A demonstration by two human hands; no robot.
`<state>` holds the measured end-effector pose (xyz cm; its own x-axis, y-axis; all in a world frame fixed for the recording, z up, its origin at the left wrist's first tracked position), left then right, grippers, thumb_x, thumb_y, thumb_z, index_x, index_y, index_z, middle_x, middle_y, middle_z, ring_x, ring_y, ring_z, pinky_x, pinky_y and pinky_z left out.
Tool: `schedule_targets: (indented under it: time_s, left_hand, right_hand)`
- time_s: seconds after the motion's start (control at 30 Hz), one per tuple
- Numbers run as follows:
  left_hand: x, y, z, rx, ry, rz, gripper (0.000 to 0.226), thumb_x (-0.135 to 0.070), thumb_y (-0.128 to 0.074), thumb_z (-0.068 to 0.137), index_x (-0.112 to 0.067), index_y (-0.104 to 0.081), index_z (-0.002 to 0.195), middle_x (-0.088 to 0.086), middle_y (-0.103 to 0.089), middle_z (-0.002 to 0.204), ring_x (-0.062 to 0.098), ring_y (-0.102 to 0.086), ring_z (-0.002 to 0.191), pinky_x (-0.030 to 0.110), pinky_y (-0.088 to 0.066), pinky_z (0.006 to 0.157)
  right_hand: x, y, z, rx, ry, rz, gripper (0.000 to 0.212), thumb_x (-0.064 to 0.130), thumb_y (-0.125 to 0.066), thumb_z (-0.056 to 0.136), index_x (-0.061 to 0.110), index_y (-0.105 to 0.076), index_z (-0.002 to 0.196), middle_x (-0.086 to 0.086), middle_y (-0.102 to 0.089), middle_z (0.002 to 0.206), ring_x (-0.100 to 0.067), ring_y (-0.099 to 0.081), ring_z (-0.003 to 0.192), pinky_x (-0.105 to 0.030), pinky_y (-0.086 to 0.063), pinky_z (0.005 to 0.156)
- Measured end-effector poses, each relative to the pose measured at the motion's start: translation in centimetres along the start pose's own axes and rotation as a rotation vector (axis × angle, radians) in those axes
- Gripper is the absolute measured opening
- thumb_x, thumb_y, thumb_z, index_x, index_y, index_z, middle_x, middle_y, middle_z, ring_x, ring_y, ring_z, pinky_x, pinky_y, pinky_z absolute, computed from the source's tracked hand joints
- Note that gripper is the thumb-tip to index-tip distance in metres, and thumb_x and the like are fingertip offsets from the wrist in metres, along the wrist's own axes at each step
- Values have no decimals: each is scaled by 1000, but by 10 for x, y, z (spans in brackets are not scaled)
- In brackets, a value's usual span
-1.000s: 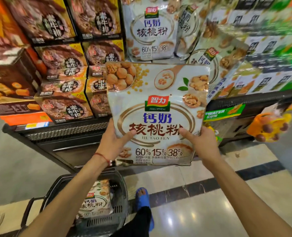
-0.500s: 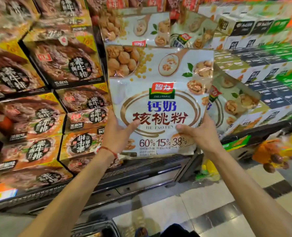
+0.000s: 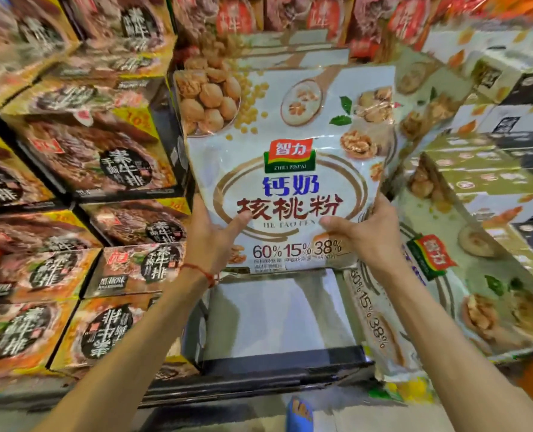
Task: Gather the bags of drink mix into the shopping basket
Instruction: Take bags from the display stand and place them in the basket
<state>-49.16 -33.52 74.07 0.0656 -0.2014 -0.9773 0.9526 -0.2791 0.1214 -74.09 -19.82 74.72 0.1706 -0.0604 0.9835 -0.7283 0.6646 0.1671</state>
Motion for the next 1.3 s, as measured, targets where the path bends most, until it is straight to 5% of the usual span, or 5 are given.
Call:
schedule_targets:
  time_s: [0.47, 0.63, 0.83, 1.0, 1.3]
  left_hand:
    - [18, -9, 81, -98, -48, 68, 66, -17, -77, 87, -25, -42, 143, -4, -64, 130, 12, -66, 116, 39, -59, 90]
    - [41, -12, 77, -115, 58, 74, 57, -18, -73, 91, -20, -39, 137, -2, -69, 112, 15, -75, 87, 30, -60, 54]
    - [49, -13, 81, -149, 94, 96, 67, -20, -74, 90, -15, -32, 141, -8, -65, 115, 1, -69, 96, 17, -58, 69]
    - [46, -18, 51, -221, -56, 332, 95, -29, -71, 91, 1, -9, 157, 16, -33, 155, 17, -31, 141, 42, -30, 120]
    - [17, -38, 8, 55, -385, 769, 58, -27, -59, 95, -6, -42, 146, 18, -34, 153, 37, -38, 135, 54, -40, 108]
  right_hand:
    - [-5, -34, 79, -47, 120, -29, 64, 18, -95, 70, 18, -60, 123, 6, -75, 114, -4, -72, 103, -29, -61, 90]
    - [-22, -43, 76, -40, 134, -25, 60, 13, -92, 74, 25, -59, 122, 16, -74, 112, -1, -70, 106, -23, -58, 91]
    - [-31, -46, 75, -49, 108, -33, 65, 14, -89, 79, 18, -53, 133, 14, -70, 120, 4, -67, 110, -19, -56, 96]
    - [-46, -38, 48, -170, 95, -226, 86, 32, -90, 79, 23, -41, 148, 2, -53, 144, -11, -52, 135, -40, -48, 112]
    - [-7, -44, -10, -232, 463, -696, 36, 30, -72, 93, 11, -63, 123, -8, -56, 129, -23, -48, 124, -37, -45, 104]
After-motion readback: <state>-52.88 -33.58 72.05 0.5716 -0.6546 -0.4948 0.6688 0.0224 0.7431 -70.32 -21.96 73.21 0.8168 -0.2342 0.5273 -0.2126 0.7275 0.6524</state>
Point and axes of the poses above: each hand's wrist, its own z-axis towards the middle knuckle, its own y-axis out of the back of the hand, x = y × z, the point moved 6 cm from there along z, towards the middle knuckle
